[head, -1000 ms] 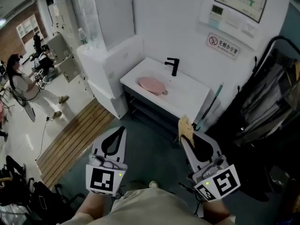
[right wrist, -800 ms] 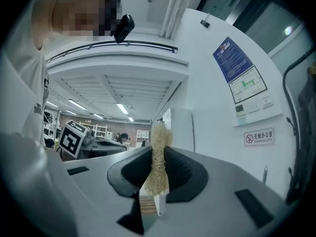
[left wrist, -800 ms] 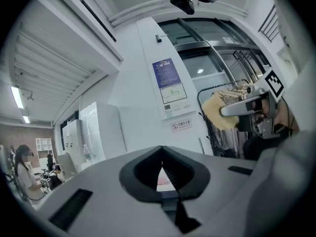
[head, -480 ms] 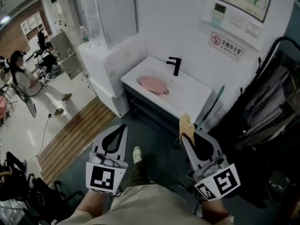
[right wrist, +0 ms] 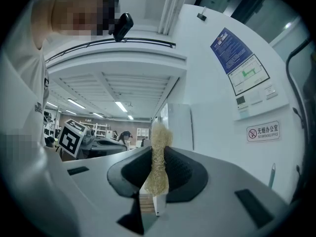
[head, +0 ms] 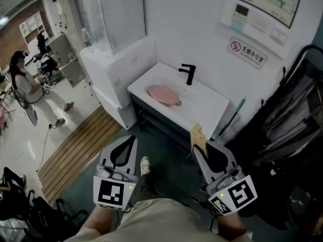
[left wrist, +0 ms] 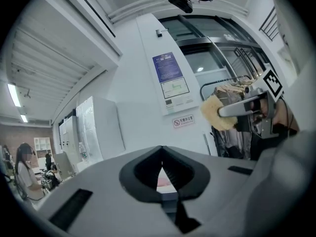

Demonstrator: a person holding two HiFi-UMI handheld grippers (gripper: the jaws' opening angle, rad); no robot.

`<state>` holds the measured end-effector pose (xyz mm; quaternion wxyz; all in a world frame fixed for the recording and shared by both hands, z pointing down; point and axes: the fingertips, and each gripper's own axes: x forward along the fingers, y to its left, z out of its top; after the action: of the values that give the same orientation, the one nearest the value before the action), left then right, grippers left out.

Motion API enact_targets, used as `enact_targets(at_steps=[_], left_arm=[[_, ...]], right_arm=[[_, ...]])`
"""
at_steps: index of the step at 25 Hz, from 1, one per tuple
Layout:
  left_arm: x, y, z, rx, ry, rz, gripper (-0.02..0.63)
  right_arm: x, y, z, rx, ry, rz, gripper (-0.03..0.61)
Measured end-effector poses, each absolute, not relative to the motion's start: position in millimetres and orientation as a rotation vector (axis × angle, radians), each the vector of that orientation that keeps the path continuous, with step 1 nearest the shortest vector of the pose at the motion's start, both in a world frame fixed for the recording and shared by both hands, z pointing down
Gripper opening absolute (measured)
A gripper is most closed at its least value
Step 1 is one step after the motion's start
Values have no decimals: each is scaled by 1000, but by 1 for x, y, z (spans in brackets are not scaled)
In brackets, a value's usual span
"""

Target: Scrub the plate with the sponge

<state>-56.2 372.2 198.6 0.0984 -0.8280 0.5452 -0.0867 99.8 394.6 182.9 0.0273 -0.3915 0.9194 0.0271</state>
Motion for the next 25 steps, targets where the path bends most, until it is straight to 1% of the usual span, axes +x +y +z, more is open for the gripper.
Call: enact_targets(at_steps=[11, 25], left_arm=[[-79, 279, 208, -2507, 1565, -276, 6], [-133, 101, 198, -2592, 1458, -351, 6]], right_arm=[[71, 306, 198, -1267, 2876, 37, 78], [8, 137, 198, -1380, 2899, -86, 78]])
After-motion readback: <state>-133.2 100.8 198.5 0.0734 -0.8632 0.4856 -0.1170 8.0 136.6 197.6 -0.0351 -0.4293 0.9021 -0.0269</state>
